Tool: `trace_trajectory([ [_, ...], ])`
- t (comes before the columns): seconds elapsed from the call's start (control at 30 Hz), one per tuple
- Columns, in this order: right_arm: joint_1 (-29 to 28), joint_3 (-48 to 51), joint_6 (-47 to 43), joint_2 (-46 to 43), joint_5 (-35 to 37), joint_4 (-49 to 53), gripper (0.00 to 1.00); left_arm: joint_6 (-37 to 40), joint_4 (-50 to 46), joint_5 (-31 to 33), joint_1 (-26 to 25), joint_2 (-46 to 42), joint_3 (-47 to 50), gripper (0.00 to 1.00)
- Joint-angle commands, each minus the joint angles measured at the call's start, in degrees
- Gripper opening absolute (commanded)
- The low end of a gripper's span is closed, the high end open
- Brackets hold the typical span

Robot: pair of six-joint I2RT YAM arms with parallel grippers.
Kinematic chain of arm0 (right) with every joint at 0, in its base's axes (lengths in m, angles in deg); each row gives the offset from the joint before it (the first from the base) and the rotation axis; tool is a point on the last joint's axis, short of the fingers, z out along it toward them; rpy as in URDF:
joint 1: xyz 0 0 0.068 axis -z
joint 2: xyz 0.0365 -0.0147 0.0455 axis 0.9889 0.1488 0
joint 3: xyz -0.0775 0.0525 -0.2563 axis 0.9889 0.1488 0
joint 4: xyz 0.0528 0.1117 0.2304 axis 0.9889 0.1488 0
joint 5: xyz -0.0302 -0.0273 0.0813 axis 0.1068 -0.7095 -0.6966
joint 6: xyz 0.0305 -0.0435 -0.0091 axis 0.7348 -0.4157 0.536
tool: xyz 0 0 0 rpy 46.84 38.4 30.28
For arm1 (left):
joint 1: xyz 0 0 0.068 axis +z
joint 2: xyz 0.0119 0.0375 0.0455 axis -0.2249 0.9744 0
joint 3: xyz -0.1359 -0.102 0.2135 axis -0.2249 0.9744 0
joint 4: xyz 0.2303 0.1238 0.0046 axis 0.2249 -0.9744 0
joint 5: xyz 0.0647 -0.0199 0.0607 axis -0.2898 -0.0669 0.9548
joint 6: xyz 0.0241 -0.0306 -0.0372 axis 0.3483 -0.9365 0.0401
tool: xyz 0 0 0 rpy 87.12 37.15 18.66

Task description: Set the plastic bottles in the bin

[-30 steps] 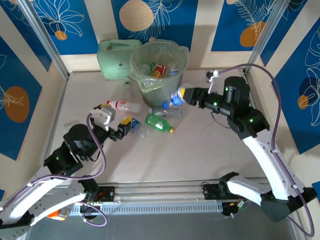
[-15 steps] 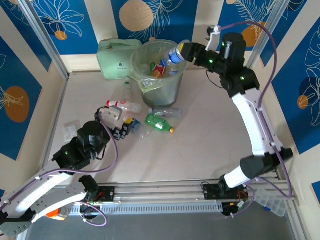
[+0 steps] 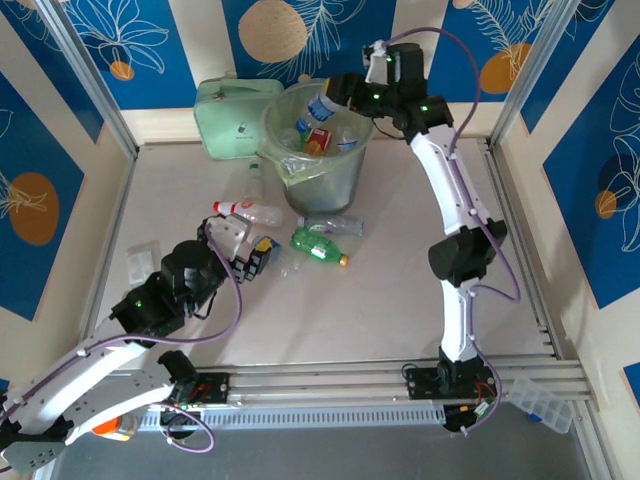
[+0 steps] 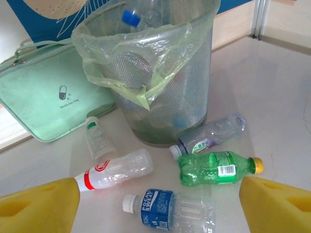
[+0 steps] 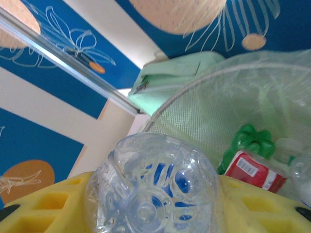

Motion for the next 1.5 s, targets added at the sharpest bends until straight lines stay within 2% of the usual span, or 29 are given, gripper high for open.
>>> trace_trajectory([
  [0.0,-0.6,-4.7,-0.8,4.6,-7.4,5.4,0.47,-0.3,1.3,-2.0,0.9,-0.5,0.8,0.85],
  [0.13,-1.1,-7.4,-1.1,9.2,-11.0,5.6,0.47,-0.6,2.0,-3.0,1.1,-0.5,1.2,0.85],
  [0.2,-1.6,-8.2,-2.3,10.9,-10.3,6.2,0.48,-0.9,1.9,-3.4,1.2,0.0,1.0,0.84],
  [0.43,-1.4,-8.1,-3.8,13.7,-1.3,6.0,0.76,-1.6,1.4,-4.3,1.3,0.9,0.6,0.84],
  [0.6,-0.2,-9.7,-1.9,14.2,-0.3,4.9,0.87,-1.5,1.2,-3.9,1.5,1.1,0.6,0.84],
  [0.77,-0.4,-12.9,-3.1,12.4,0.7,5.4,0.89,-1.4,0.4,-3.4,1.7,1.8,-0.1,0.84],
  [1.0,-2.0,-12.0,-7.6,4.0,5.5,7.1,0.87,-1.4,0.2,-2.7,1.9,2.3,0.2,0.85],
  [1.17,-4.3,-5.1,-9.8,-5.0,7.0,7.5,0.84,-0.8,0.1,-1.5,2.0,2.2,0.3,0.86],
  [1.33,-7.8,10.5,-12.4,-16.9,10.3,4.2,0.84,-0.8,-0.1,-0.7,2.1,2.2,0.6,0.87],
  [1.47,-10.3,27.0,-13.1,-27.8,12.6,-0.6,0.84,-1.1,0.5,0.4,2.0,2.1,1.1,0.88],
])
